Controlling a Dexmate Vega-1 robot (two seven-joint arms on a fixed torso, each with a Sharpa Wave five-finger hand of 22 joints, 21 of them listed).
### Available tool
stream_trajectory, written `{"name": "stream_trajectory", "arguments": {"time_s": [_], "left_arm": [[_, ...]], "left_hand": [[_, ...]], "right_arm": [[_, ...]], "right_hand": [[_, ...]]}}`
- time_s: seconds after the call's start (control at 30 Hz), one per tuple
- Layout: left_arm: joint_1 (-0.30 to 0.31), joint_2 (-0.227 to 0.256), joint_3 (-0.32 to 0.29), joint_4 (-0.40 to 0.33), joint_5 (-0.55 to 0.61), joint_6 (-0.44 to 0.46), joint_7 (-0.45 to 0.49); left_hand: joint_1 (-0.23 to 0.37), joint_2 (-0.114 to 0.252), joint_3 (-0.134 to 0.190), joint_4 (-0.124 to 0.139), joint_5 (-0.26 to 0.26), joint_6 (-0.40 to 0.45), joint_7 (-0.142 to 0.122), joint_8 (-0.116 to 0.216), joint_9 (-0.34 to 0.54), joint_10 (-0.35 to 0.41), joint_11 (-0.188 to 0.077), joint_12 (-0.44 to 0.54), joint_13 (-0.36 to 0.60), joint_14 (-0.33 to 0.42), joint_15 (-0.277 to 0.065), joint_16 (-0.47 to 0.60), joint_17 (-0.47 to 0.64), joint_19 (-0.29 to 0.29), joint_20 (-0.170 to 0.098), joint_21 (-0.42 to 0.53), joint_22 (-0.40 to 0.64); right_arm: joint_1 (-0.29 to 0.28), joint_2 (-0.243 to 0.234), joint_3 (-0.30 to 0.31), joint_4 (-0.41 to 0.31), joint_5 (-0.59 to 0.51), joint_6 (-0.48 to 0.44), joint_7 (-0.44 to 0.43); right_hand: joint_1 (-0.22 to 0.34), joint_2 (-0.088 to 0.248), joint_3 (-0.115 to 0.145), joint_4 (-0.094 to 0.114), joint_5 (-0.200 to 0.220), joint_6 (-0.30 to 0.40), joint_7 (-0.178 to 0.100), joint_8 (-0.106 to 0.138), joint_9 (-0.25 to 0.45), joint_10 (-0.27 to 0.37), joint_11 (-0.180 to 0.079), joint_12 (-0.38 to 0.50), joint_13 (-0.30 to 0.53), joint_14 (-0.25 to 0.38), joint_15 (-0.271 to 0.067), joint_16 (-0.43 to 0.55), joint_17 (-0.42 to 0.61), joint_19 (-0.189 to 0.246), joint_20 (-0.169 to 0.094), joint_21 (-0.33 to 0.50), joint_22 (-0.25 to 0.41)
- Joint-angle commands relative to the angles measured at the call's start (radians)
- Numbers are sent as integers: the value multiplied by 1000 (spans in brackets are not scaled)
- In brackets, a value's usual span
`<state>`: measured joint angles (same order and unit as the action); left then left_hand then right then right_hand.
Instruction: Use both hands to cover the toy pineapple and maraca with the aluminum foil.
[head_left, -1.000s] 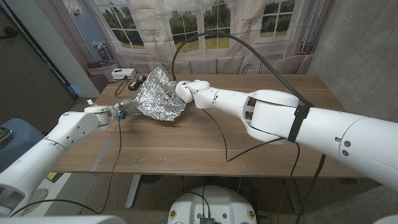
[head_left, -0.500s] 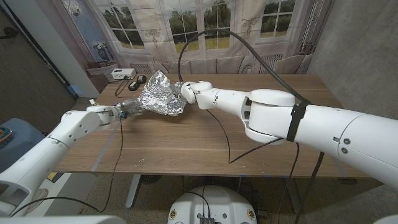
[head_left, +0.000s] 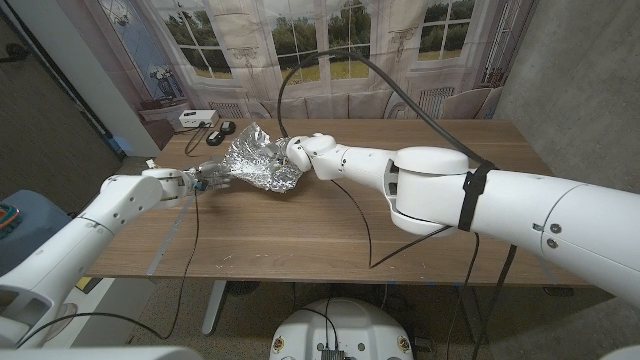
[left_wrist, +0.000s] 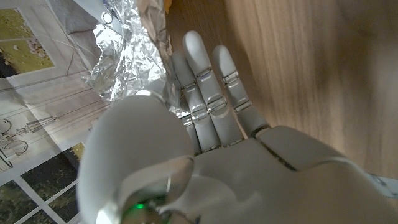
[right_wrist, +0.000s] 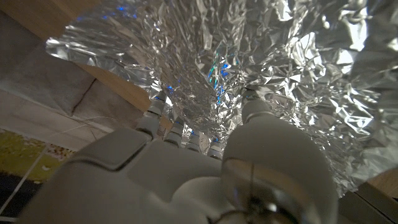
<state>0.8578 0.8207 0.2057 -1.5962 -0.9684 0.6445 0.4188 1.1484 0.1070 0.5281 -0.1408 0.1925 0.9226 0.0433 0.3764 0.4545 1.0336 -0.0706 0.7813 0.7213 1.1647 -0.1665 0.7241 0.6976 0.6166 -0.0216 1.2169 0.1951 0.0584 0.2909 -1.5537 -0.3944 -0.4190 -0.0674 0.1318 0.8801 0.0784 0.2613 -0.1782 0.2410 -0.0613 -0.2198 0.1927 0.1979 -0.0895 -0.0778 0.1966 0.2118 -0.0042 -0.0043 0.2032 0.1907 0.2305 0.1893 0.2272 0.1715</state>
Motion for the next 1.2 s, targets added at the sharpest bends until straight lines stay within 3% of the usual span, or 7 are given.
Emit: {"name": "stream_trajectory", "arguments": {"time_s": [0.03,0.27,0.47,0.67,0.83,1.07,1.2], "left_arm": [[-3,-4,-1,4,-16,27,14],[27,3,-17,-20,-18,12,29],[64,47,-9,-80,35,-20,30],[128,92,-9,-176,124,-75,78],[180,112,25,-283,301,-96,259],[173,190,194,-344,813,-175,445],[158,222,220,-332,965,-225,405]], "left_hand": [[-18,-4,24,-16,7,86,47,-8,-7,29,-83,-6,-3,9,-58,-5,6,-1,-12,11,-2],[-46,-8,19,-9,5,82,25,-23,-17,37,-115,-25,-22,13,-57,-25,2,-8,-21,20,-7],[-399,-121,-101,77,-13,-339,33,-209,-78,-263,-38,-219,-125,-133,-46,-190,-64,-149,78,-31,-12],[-566,-140,-163,87,-19,-757,36,-203,-164,-706,115,-415,-157,-638,177,-408,-147,-549,221,-202,-9],[-659,-142,-194,92,-17,-912,40,-194,-223,-936,190,-502,-181,-972,295,-544,-214,-783,235,-358,-14],[-668,-143,-198,62,-10,-798,-2,-147,-249,-872,68,-511,-220,-950,172,-509,-296,-674,172,-382,-17],[-570,-110,-154,-2,-8,-711,-108,-129,-249,-843,19,-520,-246,-931,121,-511,-356,-657,109,-419,-21]], "right_arm": [[-6,24,-37,-12,-85,-5,35],[-14,26,-43,-13,-94,-50,-2],[-16,25,-48,-13,-97,-64,-16],[-15,24,-49,-13,-98,-66,-22],[-17,24,-50,-13,-100,-66,-22],[-19,26,-48,-13,-98,-67,-23],[-19,26,-46,-13,-94,-63,-17]], "right_hand": [[21,-8,7,1,3,-4,-2,6,5,-10,-11,3,2,-11,-3,-4,3,-7,4,-8,3],[8,-47,-22,24,14,23,-1,21,10,31,7,22,3,43,-16,17,7,57,15,2,5],[21,-47,-28,27,26,70,-1,37,14,71,2,36,4,89,-29,30,9,114,15,13,6],[24,-47,-33,30,32,99,-1,45,15,94,5,44,5,113,-36,38,11,141,8,16,6],[28,-44,-36,33,37,124,-2,51,15,117,-1,51,6,136,-40,44,14,157,2,16,6],[29,-44,-39,34,39,134,-2,53,15,123,9,51,6,142,-35,46,15,161,5,14,6],[26,-42,-41,38,41,138,-2,53,15,123,11,51,7,142,-35,46,17,160,5,11,6]]}}
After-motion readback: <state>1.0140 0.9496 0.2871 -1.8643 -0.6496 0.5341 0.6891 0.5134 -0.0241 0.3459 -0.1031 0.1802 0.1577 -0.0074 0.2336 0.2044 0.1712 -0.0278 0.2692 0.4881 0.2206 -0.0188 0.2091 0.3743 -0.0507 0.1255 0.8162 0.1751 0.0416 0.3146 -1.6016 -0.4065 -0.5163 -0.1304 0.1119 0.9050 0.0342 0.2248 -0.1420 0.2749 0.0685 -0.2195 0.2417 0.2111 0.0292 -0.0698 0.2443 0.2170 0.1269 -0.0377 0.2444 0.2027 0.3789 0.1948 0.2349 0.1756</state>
